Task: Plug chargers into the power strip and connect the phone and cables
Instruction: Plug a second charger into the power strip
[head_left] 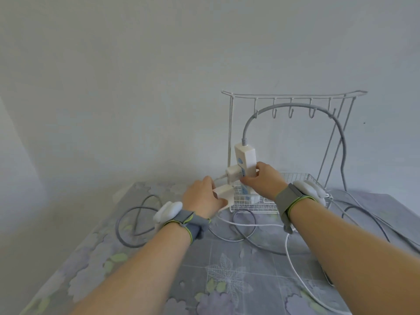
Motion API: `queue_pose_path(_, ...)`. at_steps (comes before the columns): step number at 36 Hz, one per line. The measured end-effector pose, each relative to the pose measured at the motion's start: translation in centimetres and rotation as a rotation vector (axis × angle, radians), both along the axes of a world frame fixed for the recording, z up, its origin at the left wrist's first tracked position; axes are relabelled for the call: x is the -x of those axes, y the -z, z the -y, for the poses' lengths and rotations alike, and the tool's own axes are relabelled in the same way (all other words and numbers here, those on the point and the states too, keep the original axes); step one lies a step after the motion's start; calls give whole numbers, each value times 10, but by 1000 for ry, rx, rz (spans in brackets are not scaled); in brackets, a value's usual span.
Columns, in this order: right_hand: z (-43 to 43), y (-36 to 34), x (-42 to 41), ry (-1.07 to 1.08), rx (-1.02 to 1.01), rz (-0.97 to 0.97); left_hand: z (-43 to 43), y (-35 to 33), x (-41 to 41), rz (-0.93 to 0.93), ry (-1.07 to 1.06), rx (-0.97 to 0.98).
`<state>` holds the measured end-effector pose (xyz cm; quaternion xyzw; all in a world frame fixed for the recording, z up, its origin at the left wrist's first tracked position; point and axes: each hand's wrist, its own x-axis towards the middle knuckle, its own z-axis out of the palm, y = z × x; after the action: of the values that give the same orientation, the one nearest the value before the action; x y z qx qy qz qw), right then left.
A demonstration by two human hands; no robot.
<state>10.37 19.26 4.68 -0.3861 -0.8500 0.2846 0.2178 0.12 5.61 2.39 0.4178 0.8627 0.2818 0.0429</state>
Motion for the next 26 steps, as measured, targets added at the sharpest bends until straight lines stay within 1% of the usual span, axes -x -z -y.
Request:
queue_pose_path(3, -5, 3, 5, 8, -37, -2, -2, 4, 0, -56, 12, -48)
queue_pose_path(10, -12, -7, -1, -87, 178, -116, 0, 3, -4, -123, -15, -164)
queue_pose_path(14, -7, -18, 4, -122, 244, -183, 3, 2, -7, -284, -11, -162)
queue_pose_path(16, -5, -27, 4, -130, 256, -207, 3, 2, -8, -304, -24, -163)
queue_pose_path(20, -3, -37, -2, -146, 263, -214, 2, 0, -9, -256, -83, -185)
queue_pose_path(26, 4, -44, -6, -170, 284, -238, 4, -3, -5, 13, -116, -230)
